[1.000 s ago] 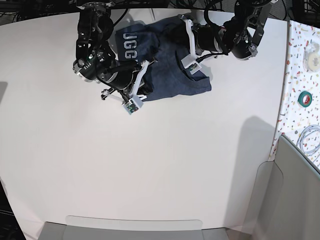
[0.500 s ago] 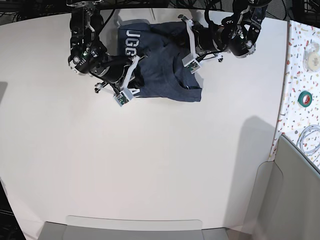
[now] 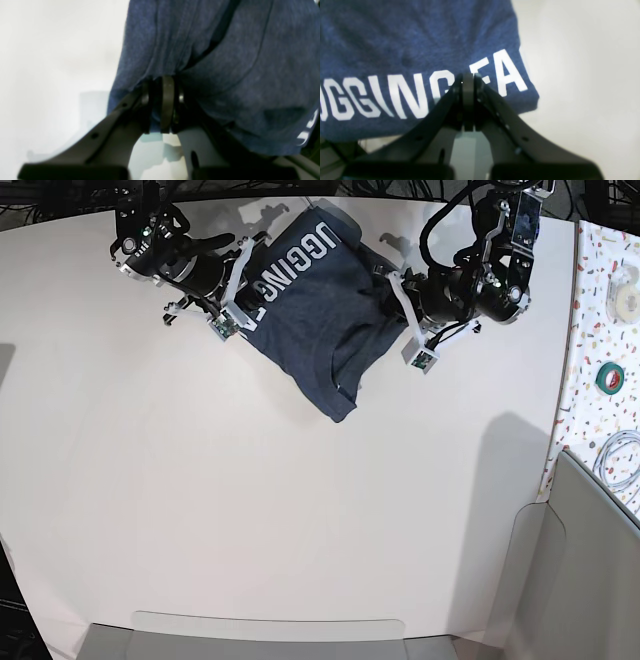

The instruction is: Layout the t-shirt on the table in an organized manner, then fold the t-shirt properly

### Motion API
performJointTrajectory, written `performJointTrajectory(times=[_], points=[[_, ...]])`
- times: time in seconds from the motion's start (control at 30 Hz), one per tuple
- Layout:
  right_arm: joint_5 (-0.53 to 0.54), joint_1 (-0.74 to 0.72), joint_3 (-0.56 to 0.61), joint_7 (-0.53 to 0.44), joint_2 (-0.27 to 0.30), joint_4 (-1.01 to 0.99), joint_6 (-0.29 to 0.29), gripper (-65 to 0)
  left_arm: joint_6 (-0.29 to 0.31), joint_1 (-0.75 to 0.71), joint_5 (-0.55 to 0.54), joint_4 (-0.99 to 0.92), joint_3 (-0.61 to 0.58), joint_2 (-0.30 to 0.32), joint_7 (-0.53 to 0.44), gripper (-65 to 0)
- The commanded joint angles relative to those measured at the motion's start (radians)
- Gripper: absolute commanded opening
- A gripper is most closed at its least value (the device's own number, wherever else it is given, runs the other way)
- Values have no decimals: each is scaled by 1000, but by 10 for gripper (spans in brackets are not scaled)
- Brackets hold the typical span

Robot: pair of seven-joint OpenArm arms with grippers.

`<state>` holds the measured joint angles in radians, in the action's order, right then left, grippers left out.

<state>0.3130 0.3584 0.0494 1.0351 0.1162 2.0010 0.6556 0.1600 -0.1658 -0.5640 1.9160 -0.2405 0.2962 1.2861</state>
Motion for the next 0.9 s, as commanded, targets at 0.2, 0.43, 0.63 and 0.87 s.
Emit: performJointTrajectory(times=[0.2,0.43,0.63,0.87], points=[[16,21,4,-19,1,19,16,-650,0,107,-12,-164,0,-93,-13,-586],[16,32,68,-19,-5,20,17,-650,0,202,-12,-249,0,-125,-24,-586],[16,35,103,-22,0,27,16,-650,0,257,-17,-315,0,-125,-78,-586],[16,4,100,-23,1,48,13,-650,0,256,-18,-117,11,-122,-84,-584]])
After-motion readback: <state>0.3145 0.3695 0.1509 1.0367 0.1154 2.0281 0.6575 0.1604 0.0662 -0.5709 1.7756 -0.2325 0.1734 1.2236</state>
